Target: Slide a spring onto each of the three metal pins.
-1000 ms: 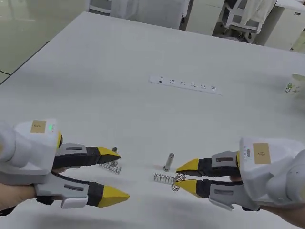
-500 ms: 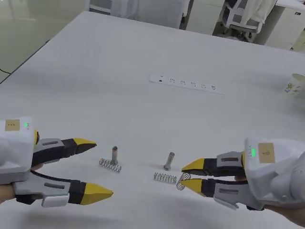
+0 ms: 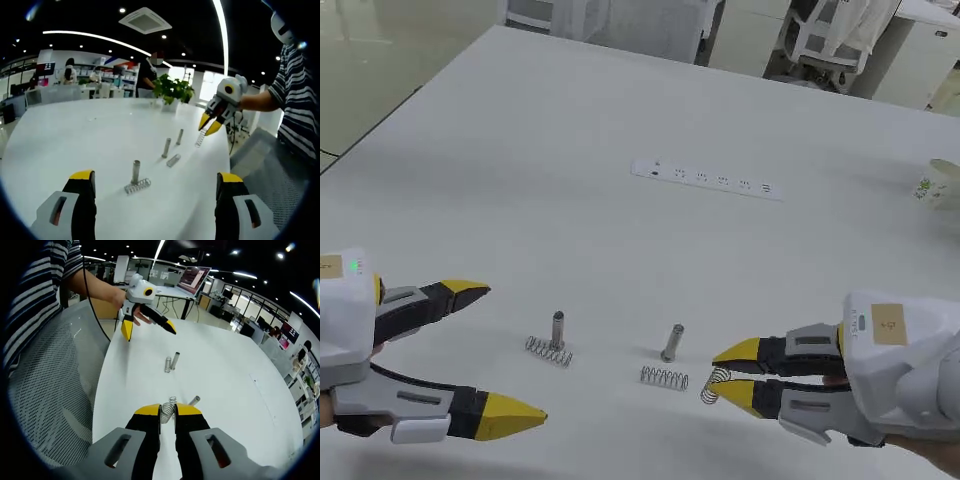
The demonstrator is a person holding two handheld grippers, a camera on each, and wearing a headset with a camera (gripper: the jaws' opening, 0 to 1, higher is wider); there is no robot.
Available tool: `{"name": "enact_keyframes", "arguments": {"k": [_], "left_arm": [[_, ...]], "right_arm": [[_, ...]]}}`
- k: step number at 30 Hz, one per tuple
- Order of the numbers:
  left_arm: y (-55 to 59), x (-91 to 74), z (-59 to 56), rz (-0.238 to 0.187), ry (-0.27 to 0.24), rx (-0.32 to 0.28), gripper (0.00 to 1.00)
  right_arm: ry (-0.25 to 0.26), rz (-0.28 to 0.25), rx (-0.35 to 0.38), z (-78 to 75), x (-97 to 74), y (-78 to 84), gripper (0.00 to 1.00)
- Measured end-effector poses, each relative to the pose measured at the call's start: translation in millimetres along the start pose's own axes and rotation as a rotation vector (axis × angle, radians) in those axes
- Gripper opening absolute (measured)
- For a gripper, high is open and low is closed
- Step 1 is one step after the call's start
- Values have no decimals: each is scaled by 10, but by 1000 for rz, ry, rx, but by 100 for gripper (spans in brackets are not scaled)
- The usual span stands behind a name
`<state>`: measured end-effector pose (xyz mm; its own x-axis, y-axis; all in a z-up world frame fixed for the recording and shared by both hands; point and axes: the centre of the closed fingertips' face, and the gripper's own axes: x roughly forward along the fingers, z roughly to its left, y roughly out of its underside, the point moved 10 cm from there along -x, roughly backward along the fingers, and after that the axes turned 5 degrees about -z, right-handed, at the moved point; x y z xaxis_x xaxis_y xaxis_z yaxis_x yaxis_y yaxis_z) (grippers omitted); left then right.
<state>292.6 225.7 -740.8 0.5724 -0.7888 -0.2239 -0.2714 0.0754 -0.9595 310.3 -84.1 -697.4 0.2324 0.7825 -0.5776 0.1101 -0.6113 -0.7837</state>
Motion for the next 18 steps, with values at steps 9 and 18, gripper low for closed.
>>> {"name": "enact_keyframes", "arguments": {"k": [9, 18], "left_arm": [[5, -46, 27, -8, -19, -5, 98], [16, -75, 31, -14, -30, -11, 98]], "right_arm": [[59, 26, 36, -153, -126, 121, 7], [144, 38, 80, -332, -286, 256, 7]]}}
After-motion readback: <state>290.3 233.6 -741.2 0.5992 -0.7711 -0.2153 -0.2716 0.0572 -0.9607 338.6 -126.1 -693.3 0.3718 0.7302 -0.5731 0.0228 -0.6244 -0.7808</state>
